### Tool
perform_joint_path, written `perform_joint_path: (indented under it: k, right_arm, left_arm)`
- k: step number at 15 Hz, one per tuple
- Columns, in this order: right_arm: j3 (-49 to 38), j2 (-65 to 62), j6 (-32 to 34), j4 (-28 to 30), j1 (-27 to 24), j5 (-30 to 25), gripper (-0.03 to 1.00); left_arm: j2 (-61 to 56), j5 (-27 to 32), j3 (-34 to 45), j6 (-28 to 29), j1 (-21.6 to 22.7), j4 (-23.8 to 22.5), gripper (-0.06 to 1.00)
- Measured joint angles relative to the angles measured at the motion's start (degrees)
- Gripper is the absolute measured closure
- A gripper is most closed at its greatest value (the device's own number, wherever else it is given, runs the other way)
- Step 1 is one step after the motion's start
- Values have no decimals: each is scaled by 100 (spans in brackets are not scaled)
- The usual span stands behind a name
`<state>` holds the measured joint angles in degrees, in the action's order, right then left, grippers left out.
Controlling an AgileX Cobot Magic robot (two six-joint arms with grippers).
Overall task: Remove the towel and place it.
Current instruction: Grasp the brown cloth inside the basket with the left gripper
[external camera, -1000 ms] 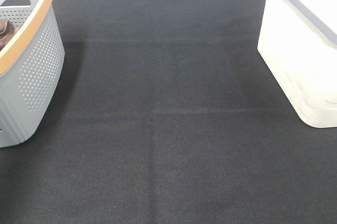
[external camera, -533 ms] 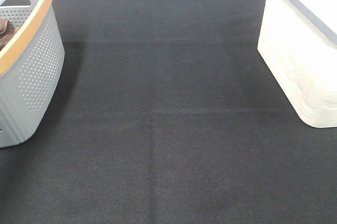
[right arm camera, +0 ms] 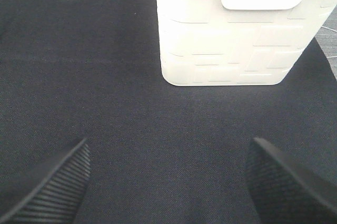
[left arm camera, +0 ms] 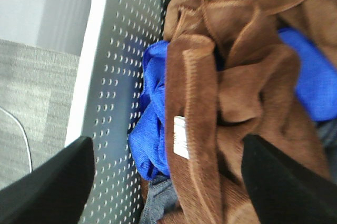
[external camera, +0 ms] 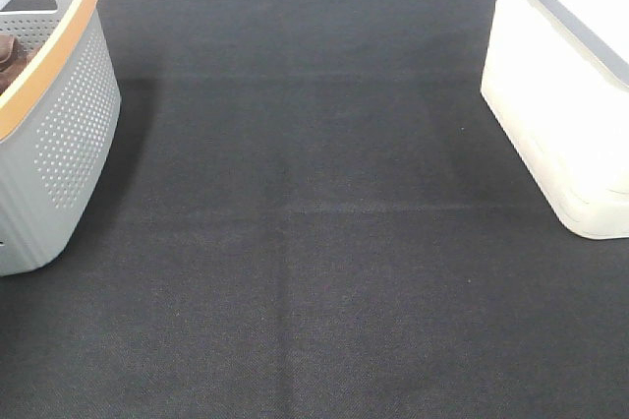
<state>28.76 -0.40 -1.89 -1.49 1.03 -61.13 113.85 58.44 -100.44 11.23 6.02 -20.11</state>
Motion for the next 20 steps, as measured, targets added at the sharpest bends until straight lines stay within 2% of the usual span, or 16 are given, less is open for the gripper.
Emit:
perform_joint_path:
  k: [5,8,10,11,12,14,16,17,20]
  right_arm:
    - [0,0,0,0,0,0,20]
    - [0,0,0,0,0,0,20]
    - [0,0,0,0,0,0,20]
    - [0,0,0,0,0,0,20]
    - [0,0,0,0,0,0,20]
    - [0,0,0,0,0,0,20]
    - [0,0,0,0,0,0,20]
    - [0,0,0,0,0,0,20]
    - [0,0,0,0,0,0,20]
  left_arm:
    - [447,-218,-29,-138,46,275,22]
    - [590,-521,-29,-143,46,344,30]
    - [659,-716,-34,-143,46,430,43]
    - [659,-716,-34,-143,46,430,43]
    - [699,-722,-40,-160,46,441,51]
    - [762,-636,-40,-292,46,441,68]
    - [768,-453,-126,-344,46,435,90]
    - [768,-321,-235,-435,46,430,94]
    - [699,350,-911,-521,46,441,94]
